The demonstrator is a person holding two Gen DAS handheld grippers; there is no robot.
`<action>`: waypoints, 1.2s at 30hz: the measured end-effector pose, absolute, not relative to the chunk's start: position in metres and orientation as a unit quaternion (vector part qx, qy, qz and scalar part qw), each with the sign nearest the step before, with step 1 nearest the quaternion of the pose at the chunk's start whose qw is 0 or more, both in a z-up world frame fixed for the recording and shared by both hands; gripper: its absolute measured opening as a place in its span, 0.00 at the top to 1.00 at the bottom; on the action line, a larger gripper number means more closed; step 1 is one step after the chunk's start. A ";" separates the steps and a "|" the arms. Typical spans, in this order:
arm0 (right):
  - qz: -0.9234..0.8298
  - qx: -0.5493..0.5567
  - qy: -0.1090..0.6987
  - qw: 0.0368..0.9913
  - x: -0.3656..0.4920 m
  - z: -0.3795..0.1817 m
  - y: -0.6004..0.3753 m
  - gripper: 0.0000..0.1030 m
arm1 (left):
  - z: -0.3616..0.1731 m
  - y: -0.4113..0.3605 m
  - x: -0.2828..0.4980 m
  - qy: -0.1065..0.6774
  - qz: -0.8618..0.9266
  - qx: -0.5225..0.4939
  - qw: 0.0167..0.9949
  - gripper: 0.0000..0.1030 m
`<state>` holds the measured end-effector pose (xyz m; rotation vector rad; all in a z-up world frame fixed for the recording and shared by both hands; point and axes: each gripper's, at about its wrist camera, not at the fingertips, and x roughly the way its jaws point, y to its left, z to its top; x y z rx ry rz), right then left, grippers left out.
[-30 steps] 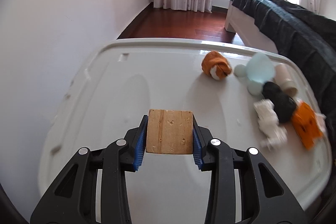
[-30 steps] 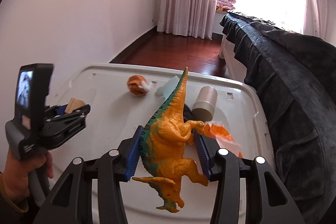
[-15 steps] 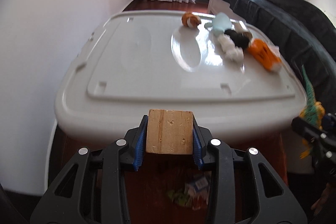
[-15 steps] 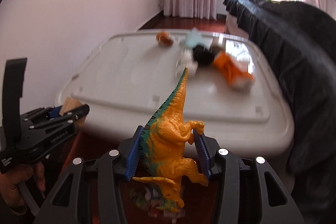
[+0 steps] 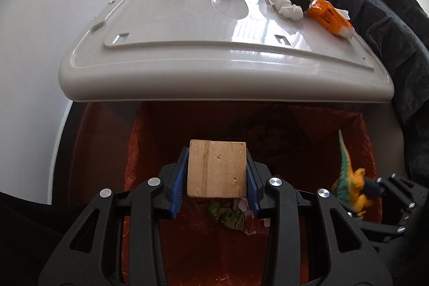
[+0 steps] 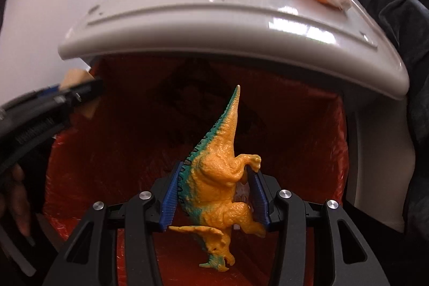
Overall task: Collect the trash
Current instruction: 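Carry the dinosaur and wooden block over the bin and open both grippers, then grasp the light blue plastic cup with the right gripper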
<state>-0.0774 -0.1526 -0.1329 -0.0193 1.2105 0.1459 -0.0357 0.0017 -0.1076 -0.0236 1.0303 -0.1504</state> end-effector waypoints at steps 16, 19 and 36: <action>0.036 -0.003 0.502 0.864 -0.075 -0.099 -0.175 0.33 | -0.069 -0.001 -0.040 0.412 -0.052 -0.002 0.910 0.22; 0.035 0.006 0.502 0.864 -0.073 -0.097 -0.175 0.33 | -0.068 -0.004 -0.039 0.409 -0.055 0.005 0.911 0.22; 0.053 -0.020 0.406 0.912 0.021 -0.008 -0.194 0.30 | -0.045 -0.016 -0.012 0.394 -0.078 -0.016 0.916 0.22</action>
